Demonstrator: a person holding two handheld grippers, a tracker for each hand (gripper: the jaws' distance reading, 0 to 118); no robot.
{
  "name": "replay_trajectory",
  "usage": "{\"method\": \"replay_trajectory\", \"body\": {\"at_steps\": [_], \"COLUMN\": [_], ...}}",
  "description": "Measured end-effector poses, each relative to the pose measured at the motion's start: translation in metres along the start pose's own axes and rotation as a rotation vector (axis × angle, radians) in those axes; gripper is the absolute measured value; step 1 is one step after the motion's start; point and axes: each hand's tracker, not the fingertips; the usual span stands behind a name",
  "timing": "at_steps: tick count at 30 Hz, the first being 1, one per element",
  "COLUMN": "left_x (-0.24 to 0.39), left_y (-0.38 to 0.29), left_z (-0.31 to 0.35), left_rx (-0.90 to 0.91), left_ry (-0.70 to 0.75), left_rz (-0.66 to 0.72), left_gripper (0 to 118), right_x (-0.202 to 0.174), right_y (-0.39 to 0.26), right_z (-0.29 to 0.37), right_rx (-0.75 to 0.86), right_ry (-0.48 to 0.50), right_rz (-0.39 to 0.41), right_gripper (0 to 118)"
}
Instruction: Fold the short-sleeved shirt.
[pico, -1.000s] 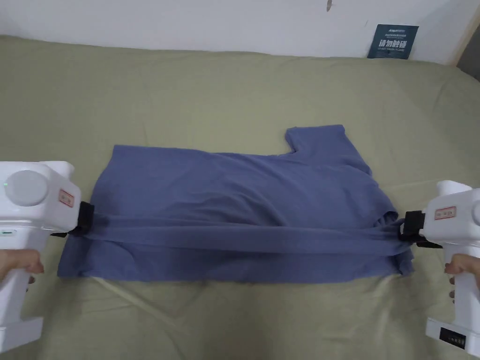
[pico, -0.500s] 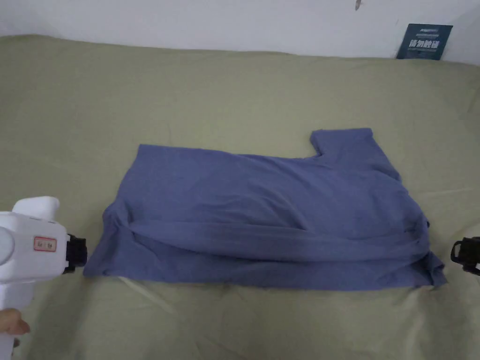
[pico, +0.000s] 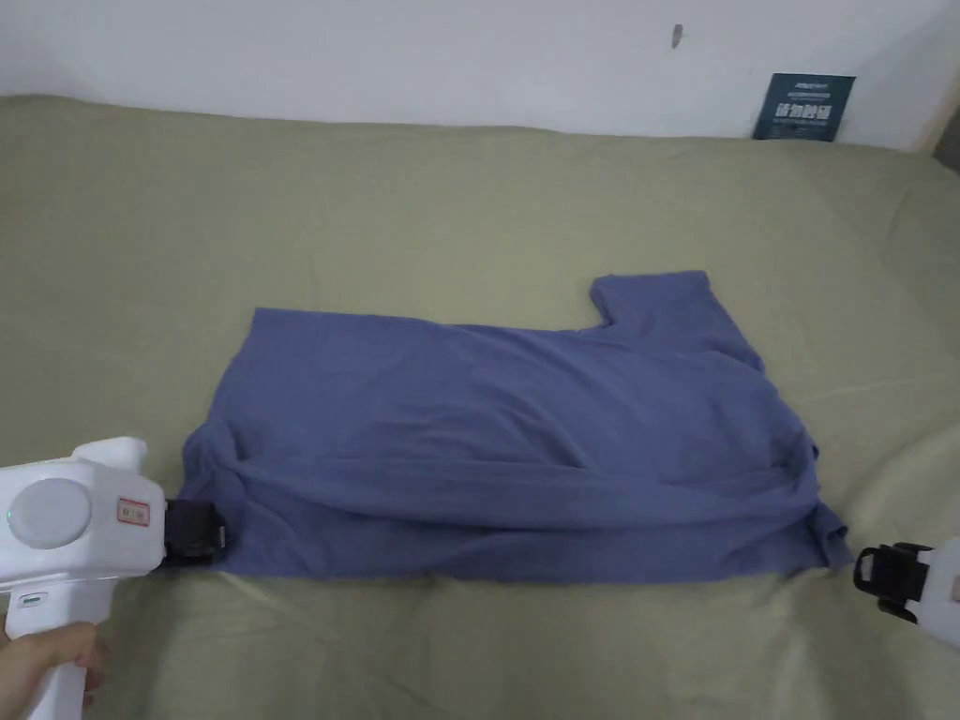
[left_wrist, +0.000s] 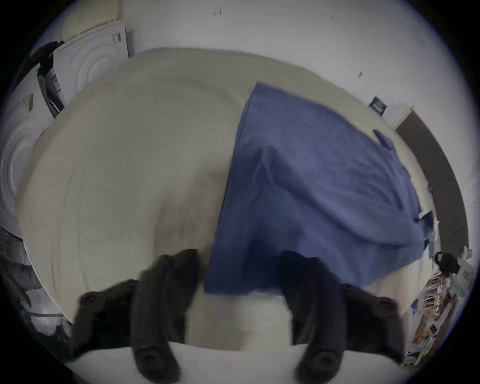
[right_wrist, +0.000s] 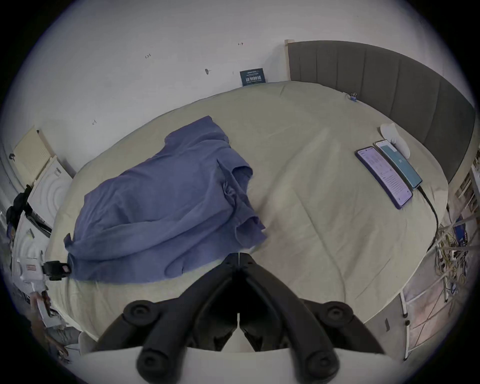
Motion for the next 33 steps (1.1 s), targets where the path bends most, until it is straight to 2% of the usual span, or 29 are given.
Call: {"method": "replay_trajectory", "body": {"at_steps": [1, 2, 3, 4, 6, 7, 8, 9, 10, 13, 14, 15, 16, 18, 20, 21, 22, 24, 27, 33], "left_x": [0.004, 0.008, 0.015, 0.020, 0.025, 0.025, 0.024, 0.023, 0.020, 0.009, 0.008, 0.007, 0.008, 0.011, 0.014, 0.016, 0.016, 0.018, 0.020, 0.016], "left_y": [-0.004, -0.006, -0.005, -0.004, -0.004, -0.002, -0.002, -0.002, -0.002, 0.000, 0.000, 0.000, 0.000, 0.000, -0.001, -0.001, 0.000, 0.001, 0.002, 0.000], "left_z": [-0.008, 0.001, 0.010, 0.014, 0.011, 0.010, 0.013, 0.016, 0.018, 0.022, 0.023, 0.023, 0.023, 0.023, 0.026, 0.027, 0.028, 0.034, 0.049, 0.073], "left_rx": [-0.028, 0.023, 0.027, 0.037, 0.017, 0.008, 0.012, 0.013, 0.014, 0.007, 0.007, 0.006, 0.003, -0.003, 0.000, 0.003, 0.005, 0.012, 0.043, 0.074], "left_ry": [0.069, 0.088, 0.089, 0.131, 0.125, 0.122, 0.120, 0.114, 0.099, 0.045, 0.040, 0.039, 0.036, 0.038, 0.043, 0.047, 0.043, 0.046, 0.054, 0.035], "left_rz": [-0.013, -0.018, -0.031, -0.081, -0.077, -0.084, -0.083, -0.080, -0.068, -0.004, -0.009, -0.009, -0.008, -0.022, -0.051, -0.049, -0.050, -0.055, -0.095, -0.114], "left_gripper": [54, 52, 40, 8, 5, 5, 5, 5, 5, 5, 5, 5, 5, 5, 5, 5, 5, 5, 5, 5], "right_x": [0.002, 0.000, 0.001, 0.001, 0.004, 0.005, 0.005, 0.005, 0.012, 0.015, 0.013, 0.015, 0.017, 0.012, 0.007, 0.006, -0.003, -0.001, -0.011, -0.005], "right_y": [-0.002, -0.004, -0.006, -0.006, -0.005, -0.003, 0.002, 0.006, 0.010, 0.024, 0.027, 0.028, 0.030, 0.025, 0.027, 0.027, 0.028, 0.028, 0.030, 0.039], "right_z": [-0.002, 0.002, 0.001, 0.000, -0.005, -0.008, -0.012, -0.017, -0.033, -0.056, -0.064, -0.077, -0.093, -0.119, -0.100, -0.093, -0.086, -0.087, -0.074, -0.038], "right_rx": [-0.008, -0.012, -0.013, -0.015, -0.011, -0.012, -0.024, -0.031, -0.041, -0.042, -0.048, -0.056, -0.087, -0.190, -0.119, -0.090, -0.082, -0.130, -0.110, -0.062], "right_ry": [0.003, 0.006, 0.010, 0.012, 0.015, 0.018, 0.012, 0.002, -0.002, -0.001, -0.035, -0.039, -0.030, -0.036, -0.070, -0.084, -0.068, -0.043, -0.058, -0.001], "right_rz": [-0.008, -0.017, -0.016, -0.016, -0.010, -0.001, 0.004, 0.011, 0.018, 0.039, 0.057, 0.079, 0.079, 0.093, 0.122, 0.163, 0.181, 0.137, 0.156, 0.079], "right_gripper": [0, 0, 0, 0, 1, 14, 56, 86, 97, 93, 89, 77, 59, 59, 48, 40, 6, 6, 6, 6]}}
